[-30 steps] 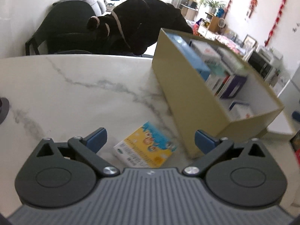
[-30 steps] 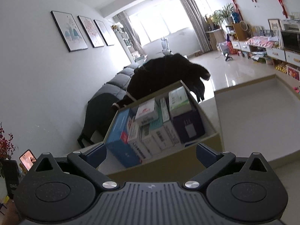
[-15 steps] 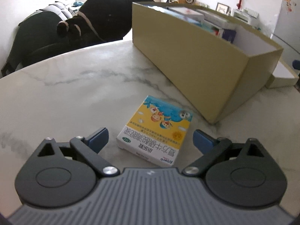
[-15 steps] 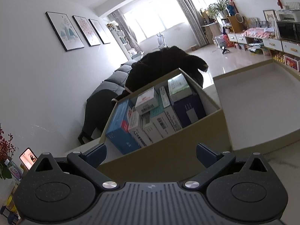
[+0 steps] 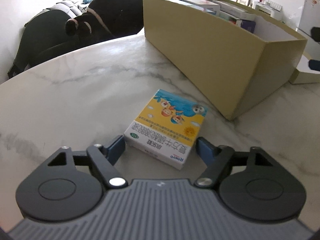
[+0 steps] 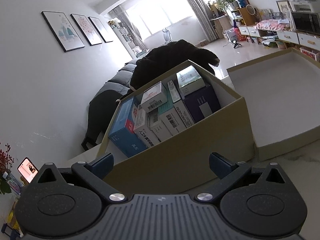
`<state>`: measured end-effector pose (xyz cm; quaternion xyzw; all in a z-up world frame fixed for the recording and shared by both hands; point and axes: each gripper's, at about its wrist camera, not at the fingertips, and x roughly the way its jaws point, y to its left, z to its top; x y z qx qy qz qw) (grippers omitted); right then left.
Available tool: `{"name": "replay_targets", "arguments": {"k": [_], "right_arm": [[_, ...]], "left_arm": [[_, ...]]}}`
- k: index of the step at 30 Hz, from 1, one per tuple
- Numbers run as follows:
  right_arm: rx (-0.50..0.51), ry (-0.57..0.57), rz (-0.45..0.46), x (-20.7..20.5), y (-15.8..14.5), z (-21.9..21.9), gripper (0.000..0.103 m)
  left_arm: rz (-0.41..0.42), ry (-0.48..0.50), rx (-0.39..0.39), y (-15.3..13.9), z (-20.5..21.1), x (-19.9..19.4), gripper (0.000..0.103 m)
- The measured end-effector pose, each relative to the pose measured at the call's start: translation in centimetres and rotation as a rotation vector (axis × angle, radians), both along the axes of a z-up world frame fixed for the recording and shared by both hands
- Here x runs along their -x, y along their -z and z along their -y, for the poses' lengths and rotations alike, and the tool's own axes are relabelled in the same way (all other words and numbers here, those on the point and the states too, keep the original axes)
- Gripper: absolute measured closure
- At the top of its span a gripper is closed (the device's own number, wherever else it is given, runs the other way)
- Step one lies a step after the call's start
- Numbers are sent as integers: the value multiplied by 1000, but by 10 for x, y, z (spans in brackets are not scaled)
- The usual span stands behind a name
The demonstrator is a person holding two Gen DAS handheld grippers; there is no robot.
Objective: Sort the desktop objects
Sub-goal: 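Grasp the yellow cartoon-printed medicine box with the left gripper, then lift the yellow box and carry it over the cardboard box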
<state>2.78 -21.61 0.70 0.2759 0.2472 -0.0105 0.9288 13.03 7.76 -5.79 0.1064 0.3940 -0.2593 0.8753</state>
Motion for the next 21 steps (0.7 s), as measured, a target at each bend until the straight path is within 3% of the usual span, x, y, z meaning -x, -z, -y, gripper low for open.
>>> {"name": "replay_targets", "arguments": {"k": [3,7,11,17,19,21], "right_arm": [[-15,-5,-6,-1,3,-1,1],[-33,4,-14,-3,6,1,1],[-48,1,-15,-2,8,1,1],[-60,-8,-27,-1,12,-2,1],[-63,-9,-30,0,14,-2,1],[-63,-7,-31,2,15,-2,1]], "left_arm": [[-9,18,15,-2,-3,6,26],[28,36,-5,-3,-2,7,16],[39,39,-10,-3,0,2,16],[26,35,-2,3,7,-7,20],[33,25,6,3,8,-7,29],[41,6,7,3,8,-4,30]]}}
